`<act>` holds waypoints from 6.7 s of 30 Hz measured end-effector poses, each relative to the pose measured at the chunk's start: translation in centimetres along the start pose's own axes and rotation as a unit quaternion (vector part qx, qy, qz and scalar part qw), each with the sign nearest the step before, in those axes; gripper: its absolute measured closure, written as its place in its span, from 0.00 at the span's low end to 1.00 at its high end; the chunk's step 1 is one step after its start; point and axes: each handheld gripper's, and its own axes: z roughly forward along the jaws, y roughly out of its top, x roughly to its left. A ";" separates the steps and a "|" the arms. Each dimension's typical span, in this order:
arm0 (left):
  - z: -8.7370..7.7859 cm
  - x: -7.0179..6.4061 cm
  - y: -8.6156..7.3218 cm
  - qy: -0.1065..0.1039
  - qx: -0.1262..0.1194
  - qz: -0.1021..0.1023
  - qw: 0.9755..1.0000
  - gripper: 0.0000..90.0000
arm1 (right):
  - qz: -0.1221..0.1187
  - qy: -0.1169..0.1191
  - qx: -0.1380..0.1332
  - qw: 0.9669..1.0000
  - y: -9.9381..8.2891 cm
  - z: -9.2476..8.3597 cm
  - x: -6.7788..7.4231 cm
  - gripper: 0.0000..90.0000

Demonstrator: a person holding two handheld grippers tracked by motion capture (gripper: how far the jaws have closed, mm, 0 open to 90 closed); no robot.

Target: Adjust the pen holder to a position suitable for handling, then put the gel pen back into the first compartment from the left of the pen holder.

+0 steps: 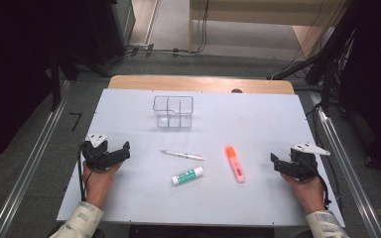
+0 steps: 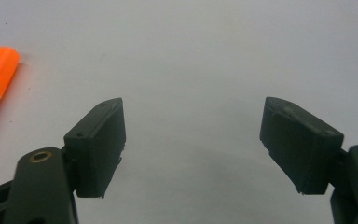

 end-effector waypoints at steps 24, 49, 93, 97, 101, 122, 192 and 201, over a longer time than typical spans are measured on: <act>6.8 -3.1 6.8 -0.019 -0.013 0.025 0.999 0.49 | -0.026 0.024 -0.052 0.998 9.7 8.7 11.4 0.47; 10.0 -7.7 8.5 -0.101 -0.013 0.054 0.993 1.00 | -0.035 0.128 -0.008 0.991 14.1 14.0 18.9 0.97; -0.3 -3.4 1.7 -0.040 -0.026 0.053 0.997 0.18 | -0.027 0.065 -0.031 0.997 4.3 2.4 3.1 0.29; -1.9 -2.3 0.2 -0.041 -0.025 0.045 0.998 0.17 | -0.012 0.073 -0.024 0.997 2.5 1.1 2.1 0.27; -2.7 -1.7 -1.0 -0.044 -0.010 0.035 0.998 0.17 | -0.004 0.080 -0.014 0.997 1.2 0.2 1.3 0.26; -1.8 -1.6 -1.0 -0.035 0.000 0.032 0.999 0.17 | 0.002 0.077 -0.012 0.997 1.0 0.1 1.6 0.25; -0.6 -1.0 -0.8 -0.009 -0.012 0.011 1.000 0.14 | -0.129 0.199 -0.015 0.971 7.0 6.7 18.1 0.36; -0.6 -1.0 -0.8 -0.010 -0.012 0.011 1.000 0.14 | -0.161 0.237 0.004 0.958 7.2 8.1 20.9 0.44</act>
